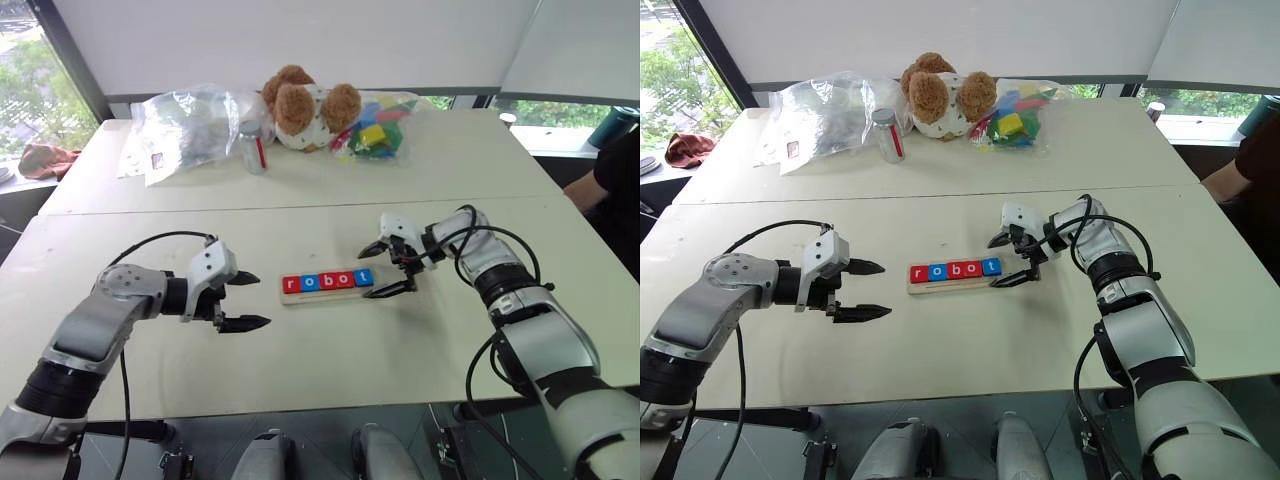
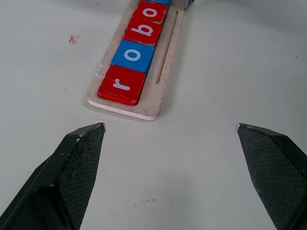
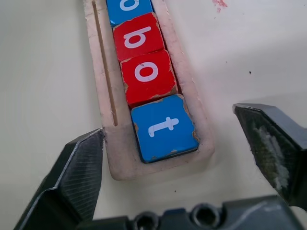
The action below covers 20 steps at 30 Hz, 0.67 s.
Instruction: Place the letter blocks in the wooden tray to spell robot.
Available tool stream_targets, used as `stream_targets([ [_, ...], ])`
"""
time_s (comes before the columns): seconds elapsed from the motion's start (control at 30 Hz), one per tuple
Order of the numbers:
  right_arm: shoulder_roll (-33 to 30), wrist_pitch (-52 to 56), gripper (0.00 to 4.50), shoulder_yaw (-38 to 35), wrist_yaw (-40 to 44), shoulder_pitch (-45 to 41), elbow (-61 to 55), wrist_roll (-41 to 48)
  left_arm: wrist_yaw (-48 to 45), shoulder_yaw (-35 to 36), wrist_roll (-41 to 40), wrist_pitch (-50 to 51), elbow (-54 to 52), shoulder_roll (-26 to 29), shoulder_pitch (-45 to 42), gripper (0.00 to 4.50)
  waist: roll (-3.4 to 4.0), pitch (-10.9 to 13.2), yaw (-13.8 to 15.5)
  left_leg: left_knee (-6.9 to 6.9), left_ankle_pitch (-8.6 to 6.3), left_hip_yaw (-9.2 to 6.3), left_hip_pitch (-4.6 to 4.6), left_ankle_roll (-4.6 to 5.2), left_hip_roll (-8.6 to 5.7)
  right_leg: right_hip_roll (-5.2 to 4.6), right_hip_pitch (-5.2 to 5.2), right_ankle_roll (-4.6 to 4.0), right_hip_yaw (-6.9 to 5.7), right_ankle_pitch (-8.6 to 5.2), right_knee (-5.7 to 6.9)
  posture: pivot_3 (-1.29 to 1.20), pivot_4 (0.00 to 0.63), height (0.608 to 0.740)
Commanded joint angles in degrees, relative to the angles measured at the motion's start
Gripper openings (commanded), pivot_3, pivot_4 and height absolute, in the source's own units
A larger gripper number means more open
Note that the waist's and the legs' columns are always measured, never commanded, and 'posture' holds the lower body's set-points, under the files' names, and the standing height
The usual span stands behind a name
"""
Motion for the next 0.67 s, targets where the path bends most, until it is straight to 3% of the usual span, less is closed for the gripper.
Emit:
stream_targets([
  [0.03,-1.0,0.0,4.47,-1.8,0.2,-2.2,-1.4,0.9,-0.1,1.0,-0.6,-0.7,-1.2,-0.1,-0.5,4.50,0.00,0.0,0.0,0.00,0.00,0.00,0.00,0.00,0.00,0.00,0.00,0.00,0.00,0.00,0.00,0.00,0.150,0.740],
  [0.2,-2.5,-0.6,4.47,-2.6,-1.7,-2.2,-1.0,0.6,0.0,1.0,-0.6,-0.7,-0.8,-0.6,-1.0,4.50,0.00,0.0,0.0,0.00,0.00,0.00,0.00,0.00,0.00,0.00,0.00,0.00,0.00,0.00,0.00,0.00,0.150,0.740],
  [0.3,-5.2,5.4,4.47,-5.3,0.0,-0.7,-5.1,3.2,1.6,3.7,-2.2,-0.1,-0.6,-1.6,-0.6,4.50,0.03,0.0,0.2,0.00,0.00,0.00,-0.01,0.00,0.00,-0.01,0.00,0.00,0.00,0.00,0.00,0.00,0.150,0.740],
  [0.37,-8.5,14.3,4.47,-7.7,1.6,3.1,-13.8,6.7,2.8,5.9,-3.2,0.5,-1.3,-1.6,0.8,4.50,0.03,0.0,0.3,0.01,0.00,-0.01,-0.03,0.00,0.00,-0.02,-0.01,0.00,0.00,0.00,-0.01,0.00,0.150,0.740],
  [0.5,-15.2,35.4,4.47,-16.5,-3.6,20.8,-43.1,14.9,6.2,9.9,-3.3,0.4,-3.0,-1.3,6.6,4.50,0.04,0.0,0.7,-0.06,-0.09,-0.17,-0.07,0.02,0.01,-0.05,-0.02,0.00,-0.04,0.00,-0.01,0.00,0.150,0.740],
  [0.57,-14.8,44.3,4.47,-22.8,-10.9,31.8,-56.5,18.0,7.8,12.9,-4.2,1.0,-2.7,-1.4,10.2,4.50,0.04,0.0,0.7,-0.11,-0.19,-0.23,-0.20,0.15,0.02,-0.05,-0.10,0.00,-0.07,0.00,-0.05,0.00,0.150,0.740],
  [0.67,-11.9,51.8,4.47,-28.7,-19.9,40.1,-67.8,21.5,9.3,15.4,-4.7,0.7,-2.3,-1.6,13.3,4.50,0.07,0.0,0.4,-0.03,-0.29,-0.13,-0.33,0.30,0.03,-0.05,-0.22,0.00,-0.01,0.00,-0.07,0.00,0.150,0.740],
])
